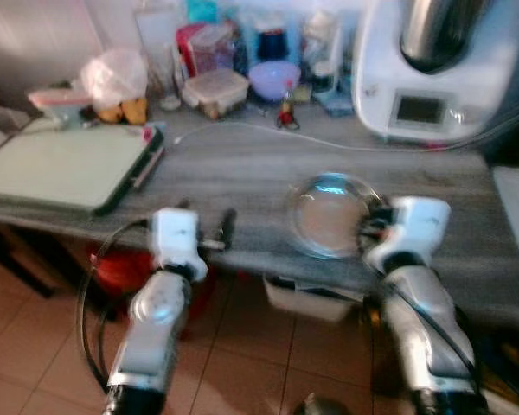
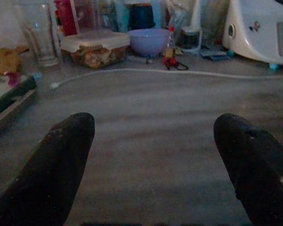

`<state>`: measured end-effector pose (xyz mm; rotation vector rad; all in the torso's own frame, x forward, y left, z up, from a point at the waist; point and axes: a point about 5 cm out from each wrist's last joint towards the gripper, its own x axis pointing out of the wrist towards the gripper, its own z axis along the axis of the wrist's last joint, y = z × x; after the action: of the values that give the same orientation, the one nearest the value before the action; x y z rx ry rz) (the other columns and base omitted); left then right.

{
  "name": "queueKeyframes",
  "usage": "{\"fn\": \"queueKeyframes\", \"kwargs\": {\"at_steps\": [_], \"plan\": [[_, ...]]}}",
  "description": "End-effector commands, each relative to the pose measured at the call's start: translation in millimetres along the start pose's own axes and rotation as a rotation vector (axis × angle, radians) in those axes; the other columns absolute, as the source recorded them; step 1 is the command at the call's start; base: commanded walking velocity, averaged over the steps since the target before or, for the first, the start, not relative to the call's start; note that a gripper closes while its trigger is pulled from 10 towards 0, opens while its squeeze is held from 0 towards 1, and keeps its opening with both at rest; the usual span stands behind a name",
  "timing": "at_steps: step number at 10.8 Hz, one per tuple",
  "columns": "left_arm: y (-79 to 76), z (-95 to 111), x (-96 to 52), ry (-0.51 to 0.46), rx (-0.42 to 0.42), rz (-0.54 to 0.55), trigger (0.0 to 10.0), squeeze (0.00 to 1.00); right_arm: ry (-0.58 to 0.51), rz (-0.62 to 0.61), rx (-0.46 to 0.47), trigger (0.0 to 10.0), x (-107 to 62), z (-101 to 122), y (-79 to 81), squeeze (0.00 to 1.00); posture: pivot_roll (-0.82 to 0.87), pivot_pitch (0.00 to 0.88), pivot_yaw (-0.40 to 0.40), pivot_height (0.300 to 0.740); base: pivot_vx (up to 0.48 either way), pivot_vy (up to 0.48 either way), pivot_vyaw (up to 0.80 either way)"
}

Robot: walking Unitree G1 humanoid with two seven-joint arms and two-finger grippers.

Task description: Setting the table

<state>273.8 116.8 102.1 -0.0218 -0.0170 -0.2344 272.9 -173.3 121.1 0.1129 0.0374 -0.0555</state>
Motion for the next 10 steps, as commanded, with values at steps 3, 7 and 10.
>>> {"fn": "queueKeyframes", "kwargs": {"at_steps": [3,7,10], "plan": [[9.5,2,-3.1,-0.004,0.012,0.019,10.0,0.0,0.085,-0.041,0.039,10.0,3.3,-12,1.7,0.0,-0.04,0.0,0.054,0.74,0.0,0.0,0.0],[6.8,1,-5.9,0.008,0.004,-0.02,10.0,0.0,0.208,-0.155,0.053,10.0,11.4,-29,-9.2,0.0,-0.03,0.008,0.053,0.74,0.0,0.0,0.0],[5.2,1,-6.8,0.007,0.004,-0.032,10.0,0.0,0.197,-0.172,0.083,10.0,19.1,-25,-9.8,1.0,-0.02,0.009,0.05,0.74,0.0,0.0,0.0]]}}
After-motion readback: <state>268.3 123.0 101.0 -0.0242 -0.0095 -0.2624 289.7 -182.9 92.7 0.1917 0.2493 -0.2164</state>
